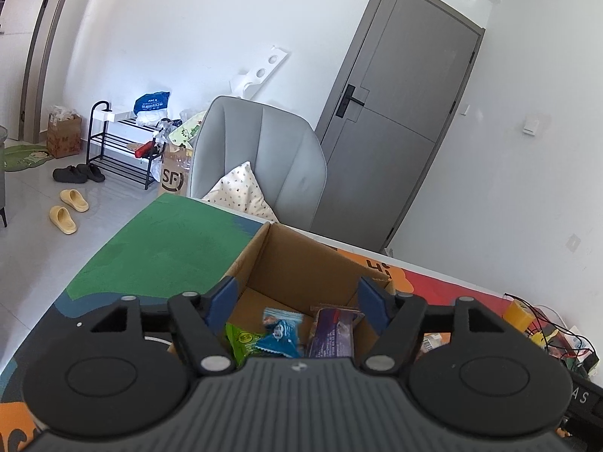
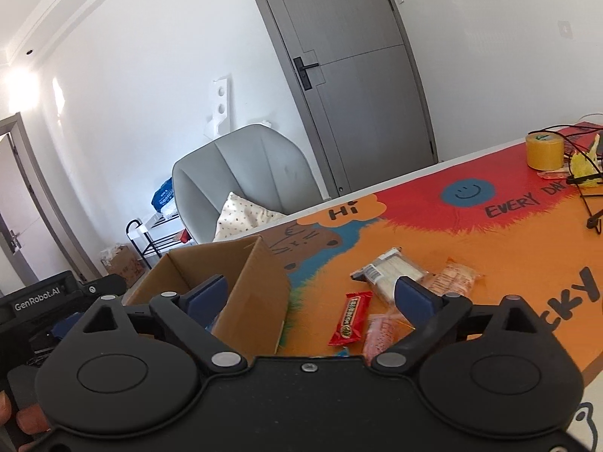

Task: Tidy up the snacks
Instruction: 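Move both tools back over the remaining snacks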

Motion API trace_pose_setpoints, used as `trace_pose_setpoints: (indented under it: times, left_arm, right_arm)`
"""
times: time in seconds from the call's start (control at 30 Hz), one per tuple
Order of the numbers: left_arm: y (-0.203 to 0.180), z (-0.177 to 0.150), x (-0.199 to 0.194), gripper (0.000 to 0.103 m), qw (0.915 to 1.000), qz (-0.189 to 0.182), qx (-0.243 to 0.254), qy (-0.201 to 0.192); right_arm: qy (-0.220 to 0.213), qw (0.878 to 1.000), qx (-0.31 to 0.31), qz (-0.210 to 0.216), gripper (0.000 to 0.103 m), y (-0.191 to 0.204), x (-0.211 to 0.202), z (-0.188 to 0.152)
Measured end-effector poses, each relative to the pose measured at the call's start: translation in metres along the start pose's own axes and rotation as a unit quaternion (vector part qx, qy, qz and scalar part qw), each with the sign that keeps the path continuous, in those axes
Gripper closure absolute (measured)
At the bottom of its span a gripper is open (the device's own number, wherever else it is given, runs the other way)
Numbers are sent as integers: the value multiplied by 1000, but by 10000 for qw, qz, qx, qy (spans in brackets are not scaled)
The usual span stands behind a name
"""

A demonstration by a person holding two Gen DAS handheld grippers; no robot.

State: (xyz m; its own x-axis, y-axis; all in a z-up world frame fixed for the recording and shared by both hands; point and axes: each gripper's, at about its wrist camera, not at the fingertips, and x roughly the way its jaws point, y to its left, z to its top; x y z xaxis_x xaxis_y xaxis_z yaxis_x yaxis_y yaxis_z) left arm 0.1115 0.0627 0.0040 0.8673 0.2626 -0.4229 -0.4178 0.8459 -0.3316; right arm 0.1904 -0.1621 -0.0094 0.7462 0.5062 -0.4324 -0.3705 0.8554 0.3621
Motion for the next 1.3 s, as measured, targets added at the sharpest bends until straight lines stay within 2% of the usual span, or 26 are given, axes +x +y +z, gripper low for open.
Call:
trace_pose_setpoints:
  times: [0.2,0.47,0.73,1.07,1.23,1.3]
  left_arm:
    - [-19,-9,-6,20,9998,14,209,19]
    - [-45,-23,-12,19,9988,-221,432,117]
    - [-70,-39,-18,19,9967,-519,607,155]
    - [-102,-62,-16,21,9925,-643,1015,247]
    - [-112,-74,-9,23,9914,-620,1101,347]
    - [-117,-80,-7,30,9902,-665,1166,396]
  right_arm:
    - [20,9996,175,-236,5,-26,-12,-4]
    - [33,9985,311,-442,5,-51,-25,-9]
    - [49,9978,401,-521,5,-64,-33,-14]
    - [122,9972,672,-300,9,-79,-31,-24]
    - [272,9949,958,-158,22,-94,-24,-31]
    - [340,9934,1085,-116,23,-101,-20,-34]
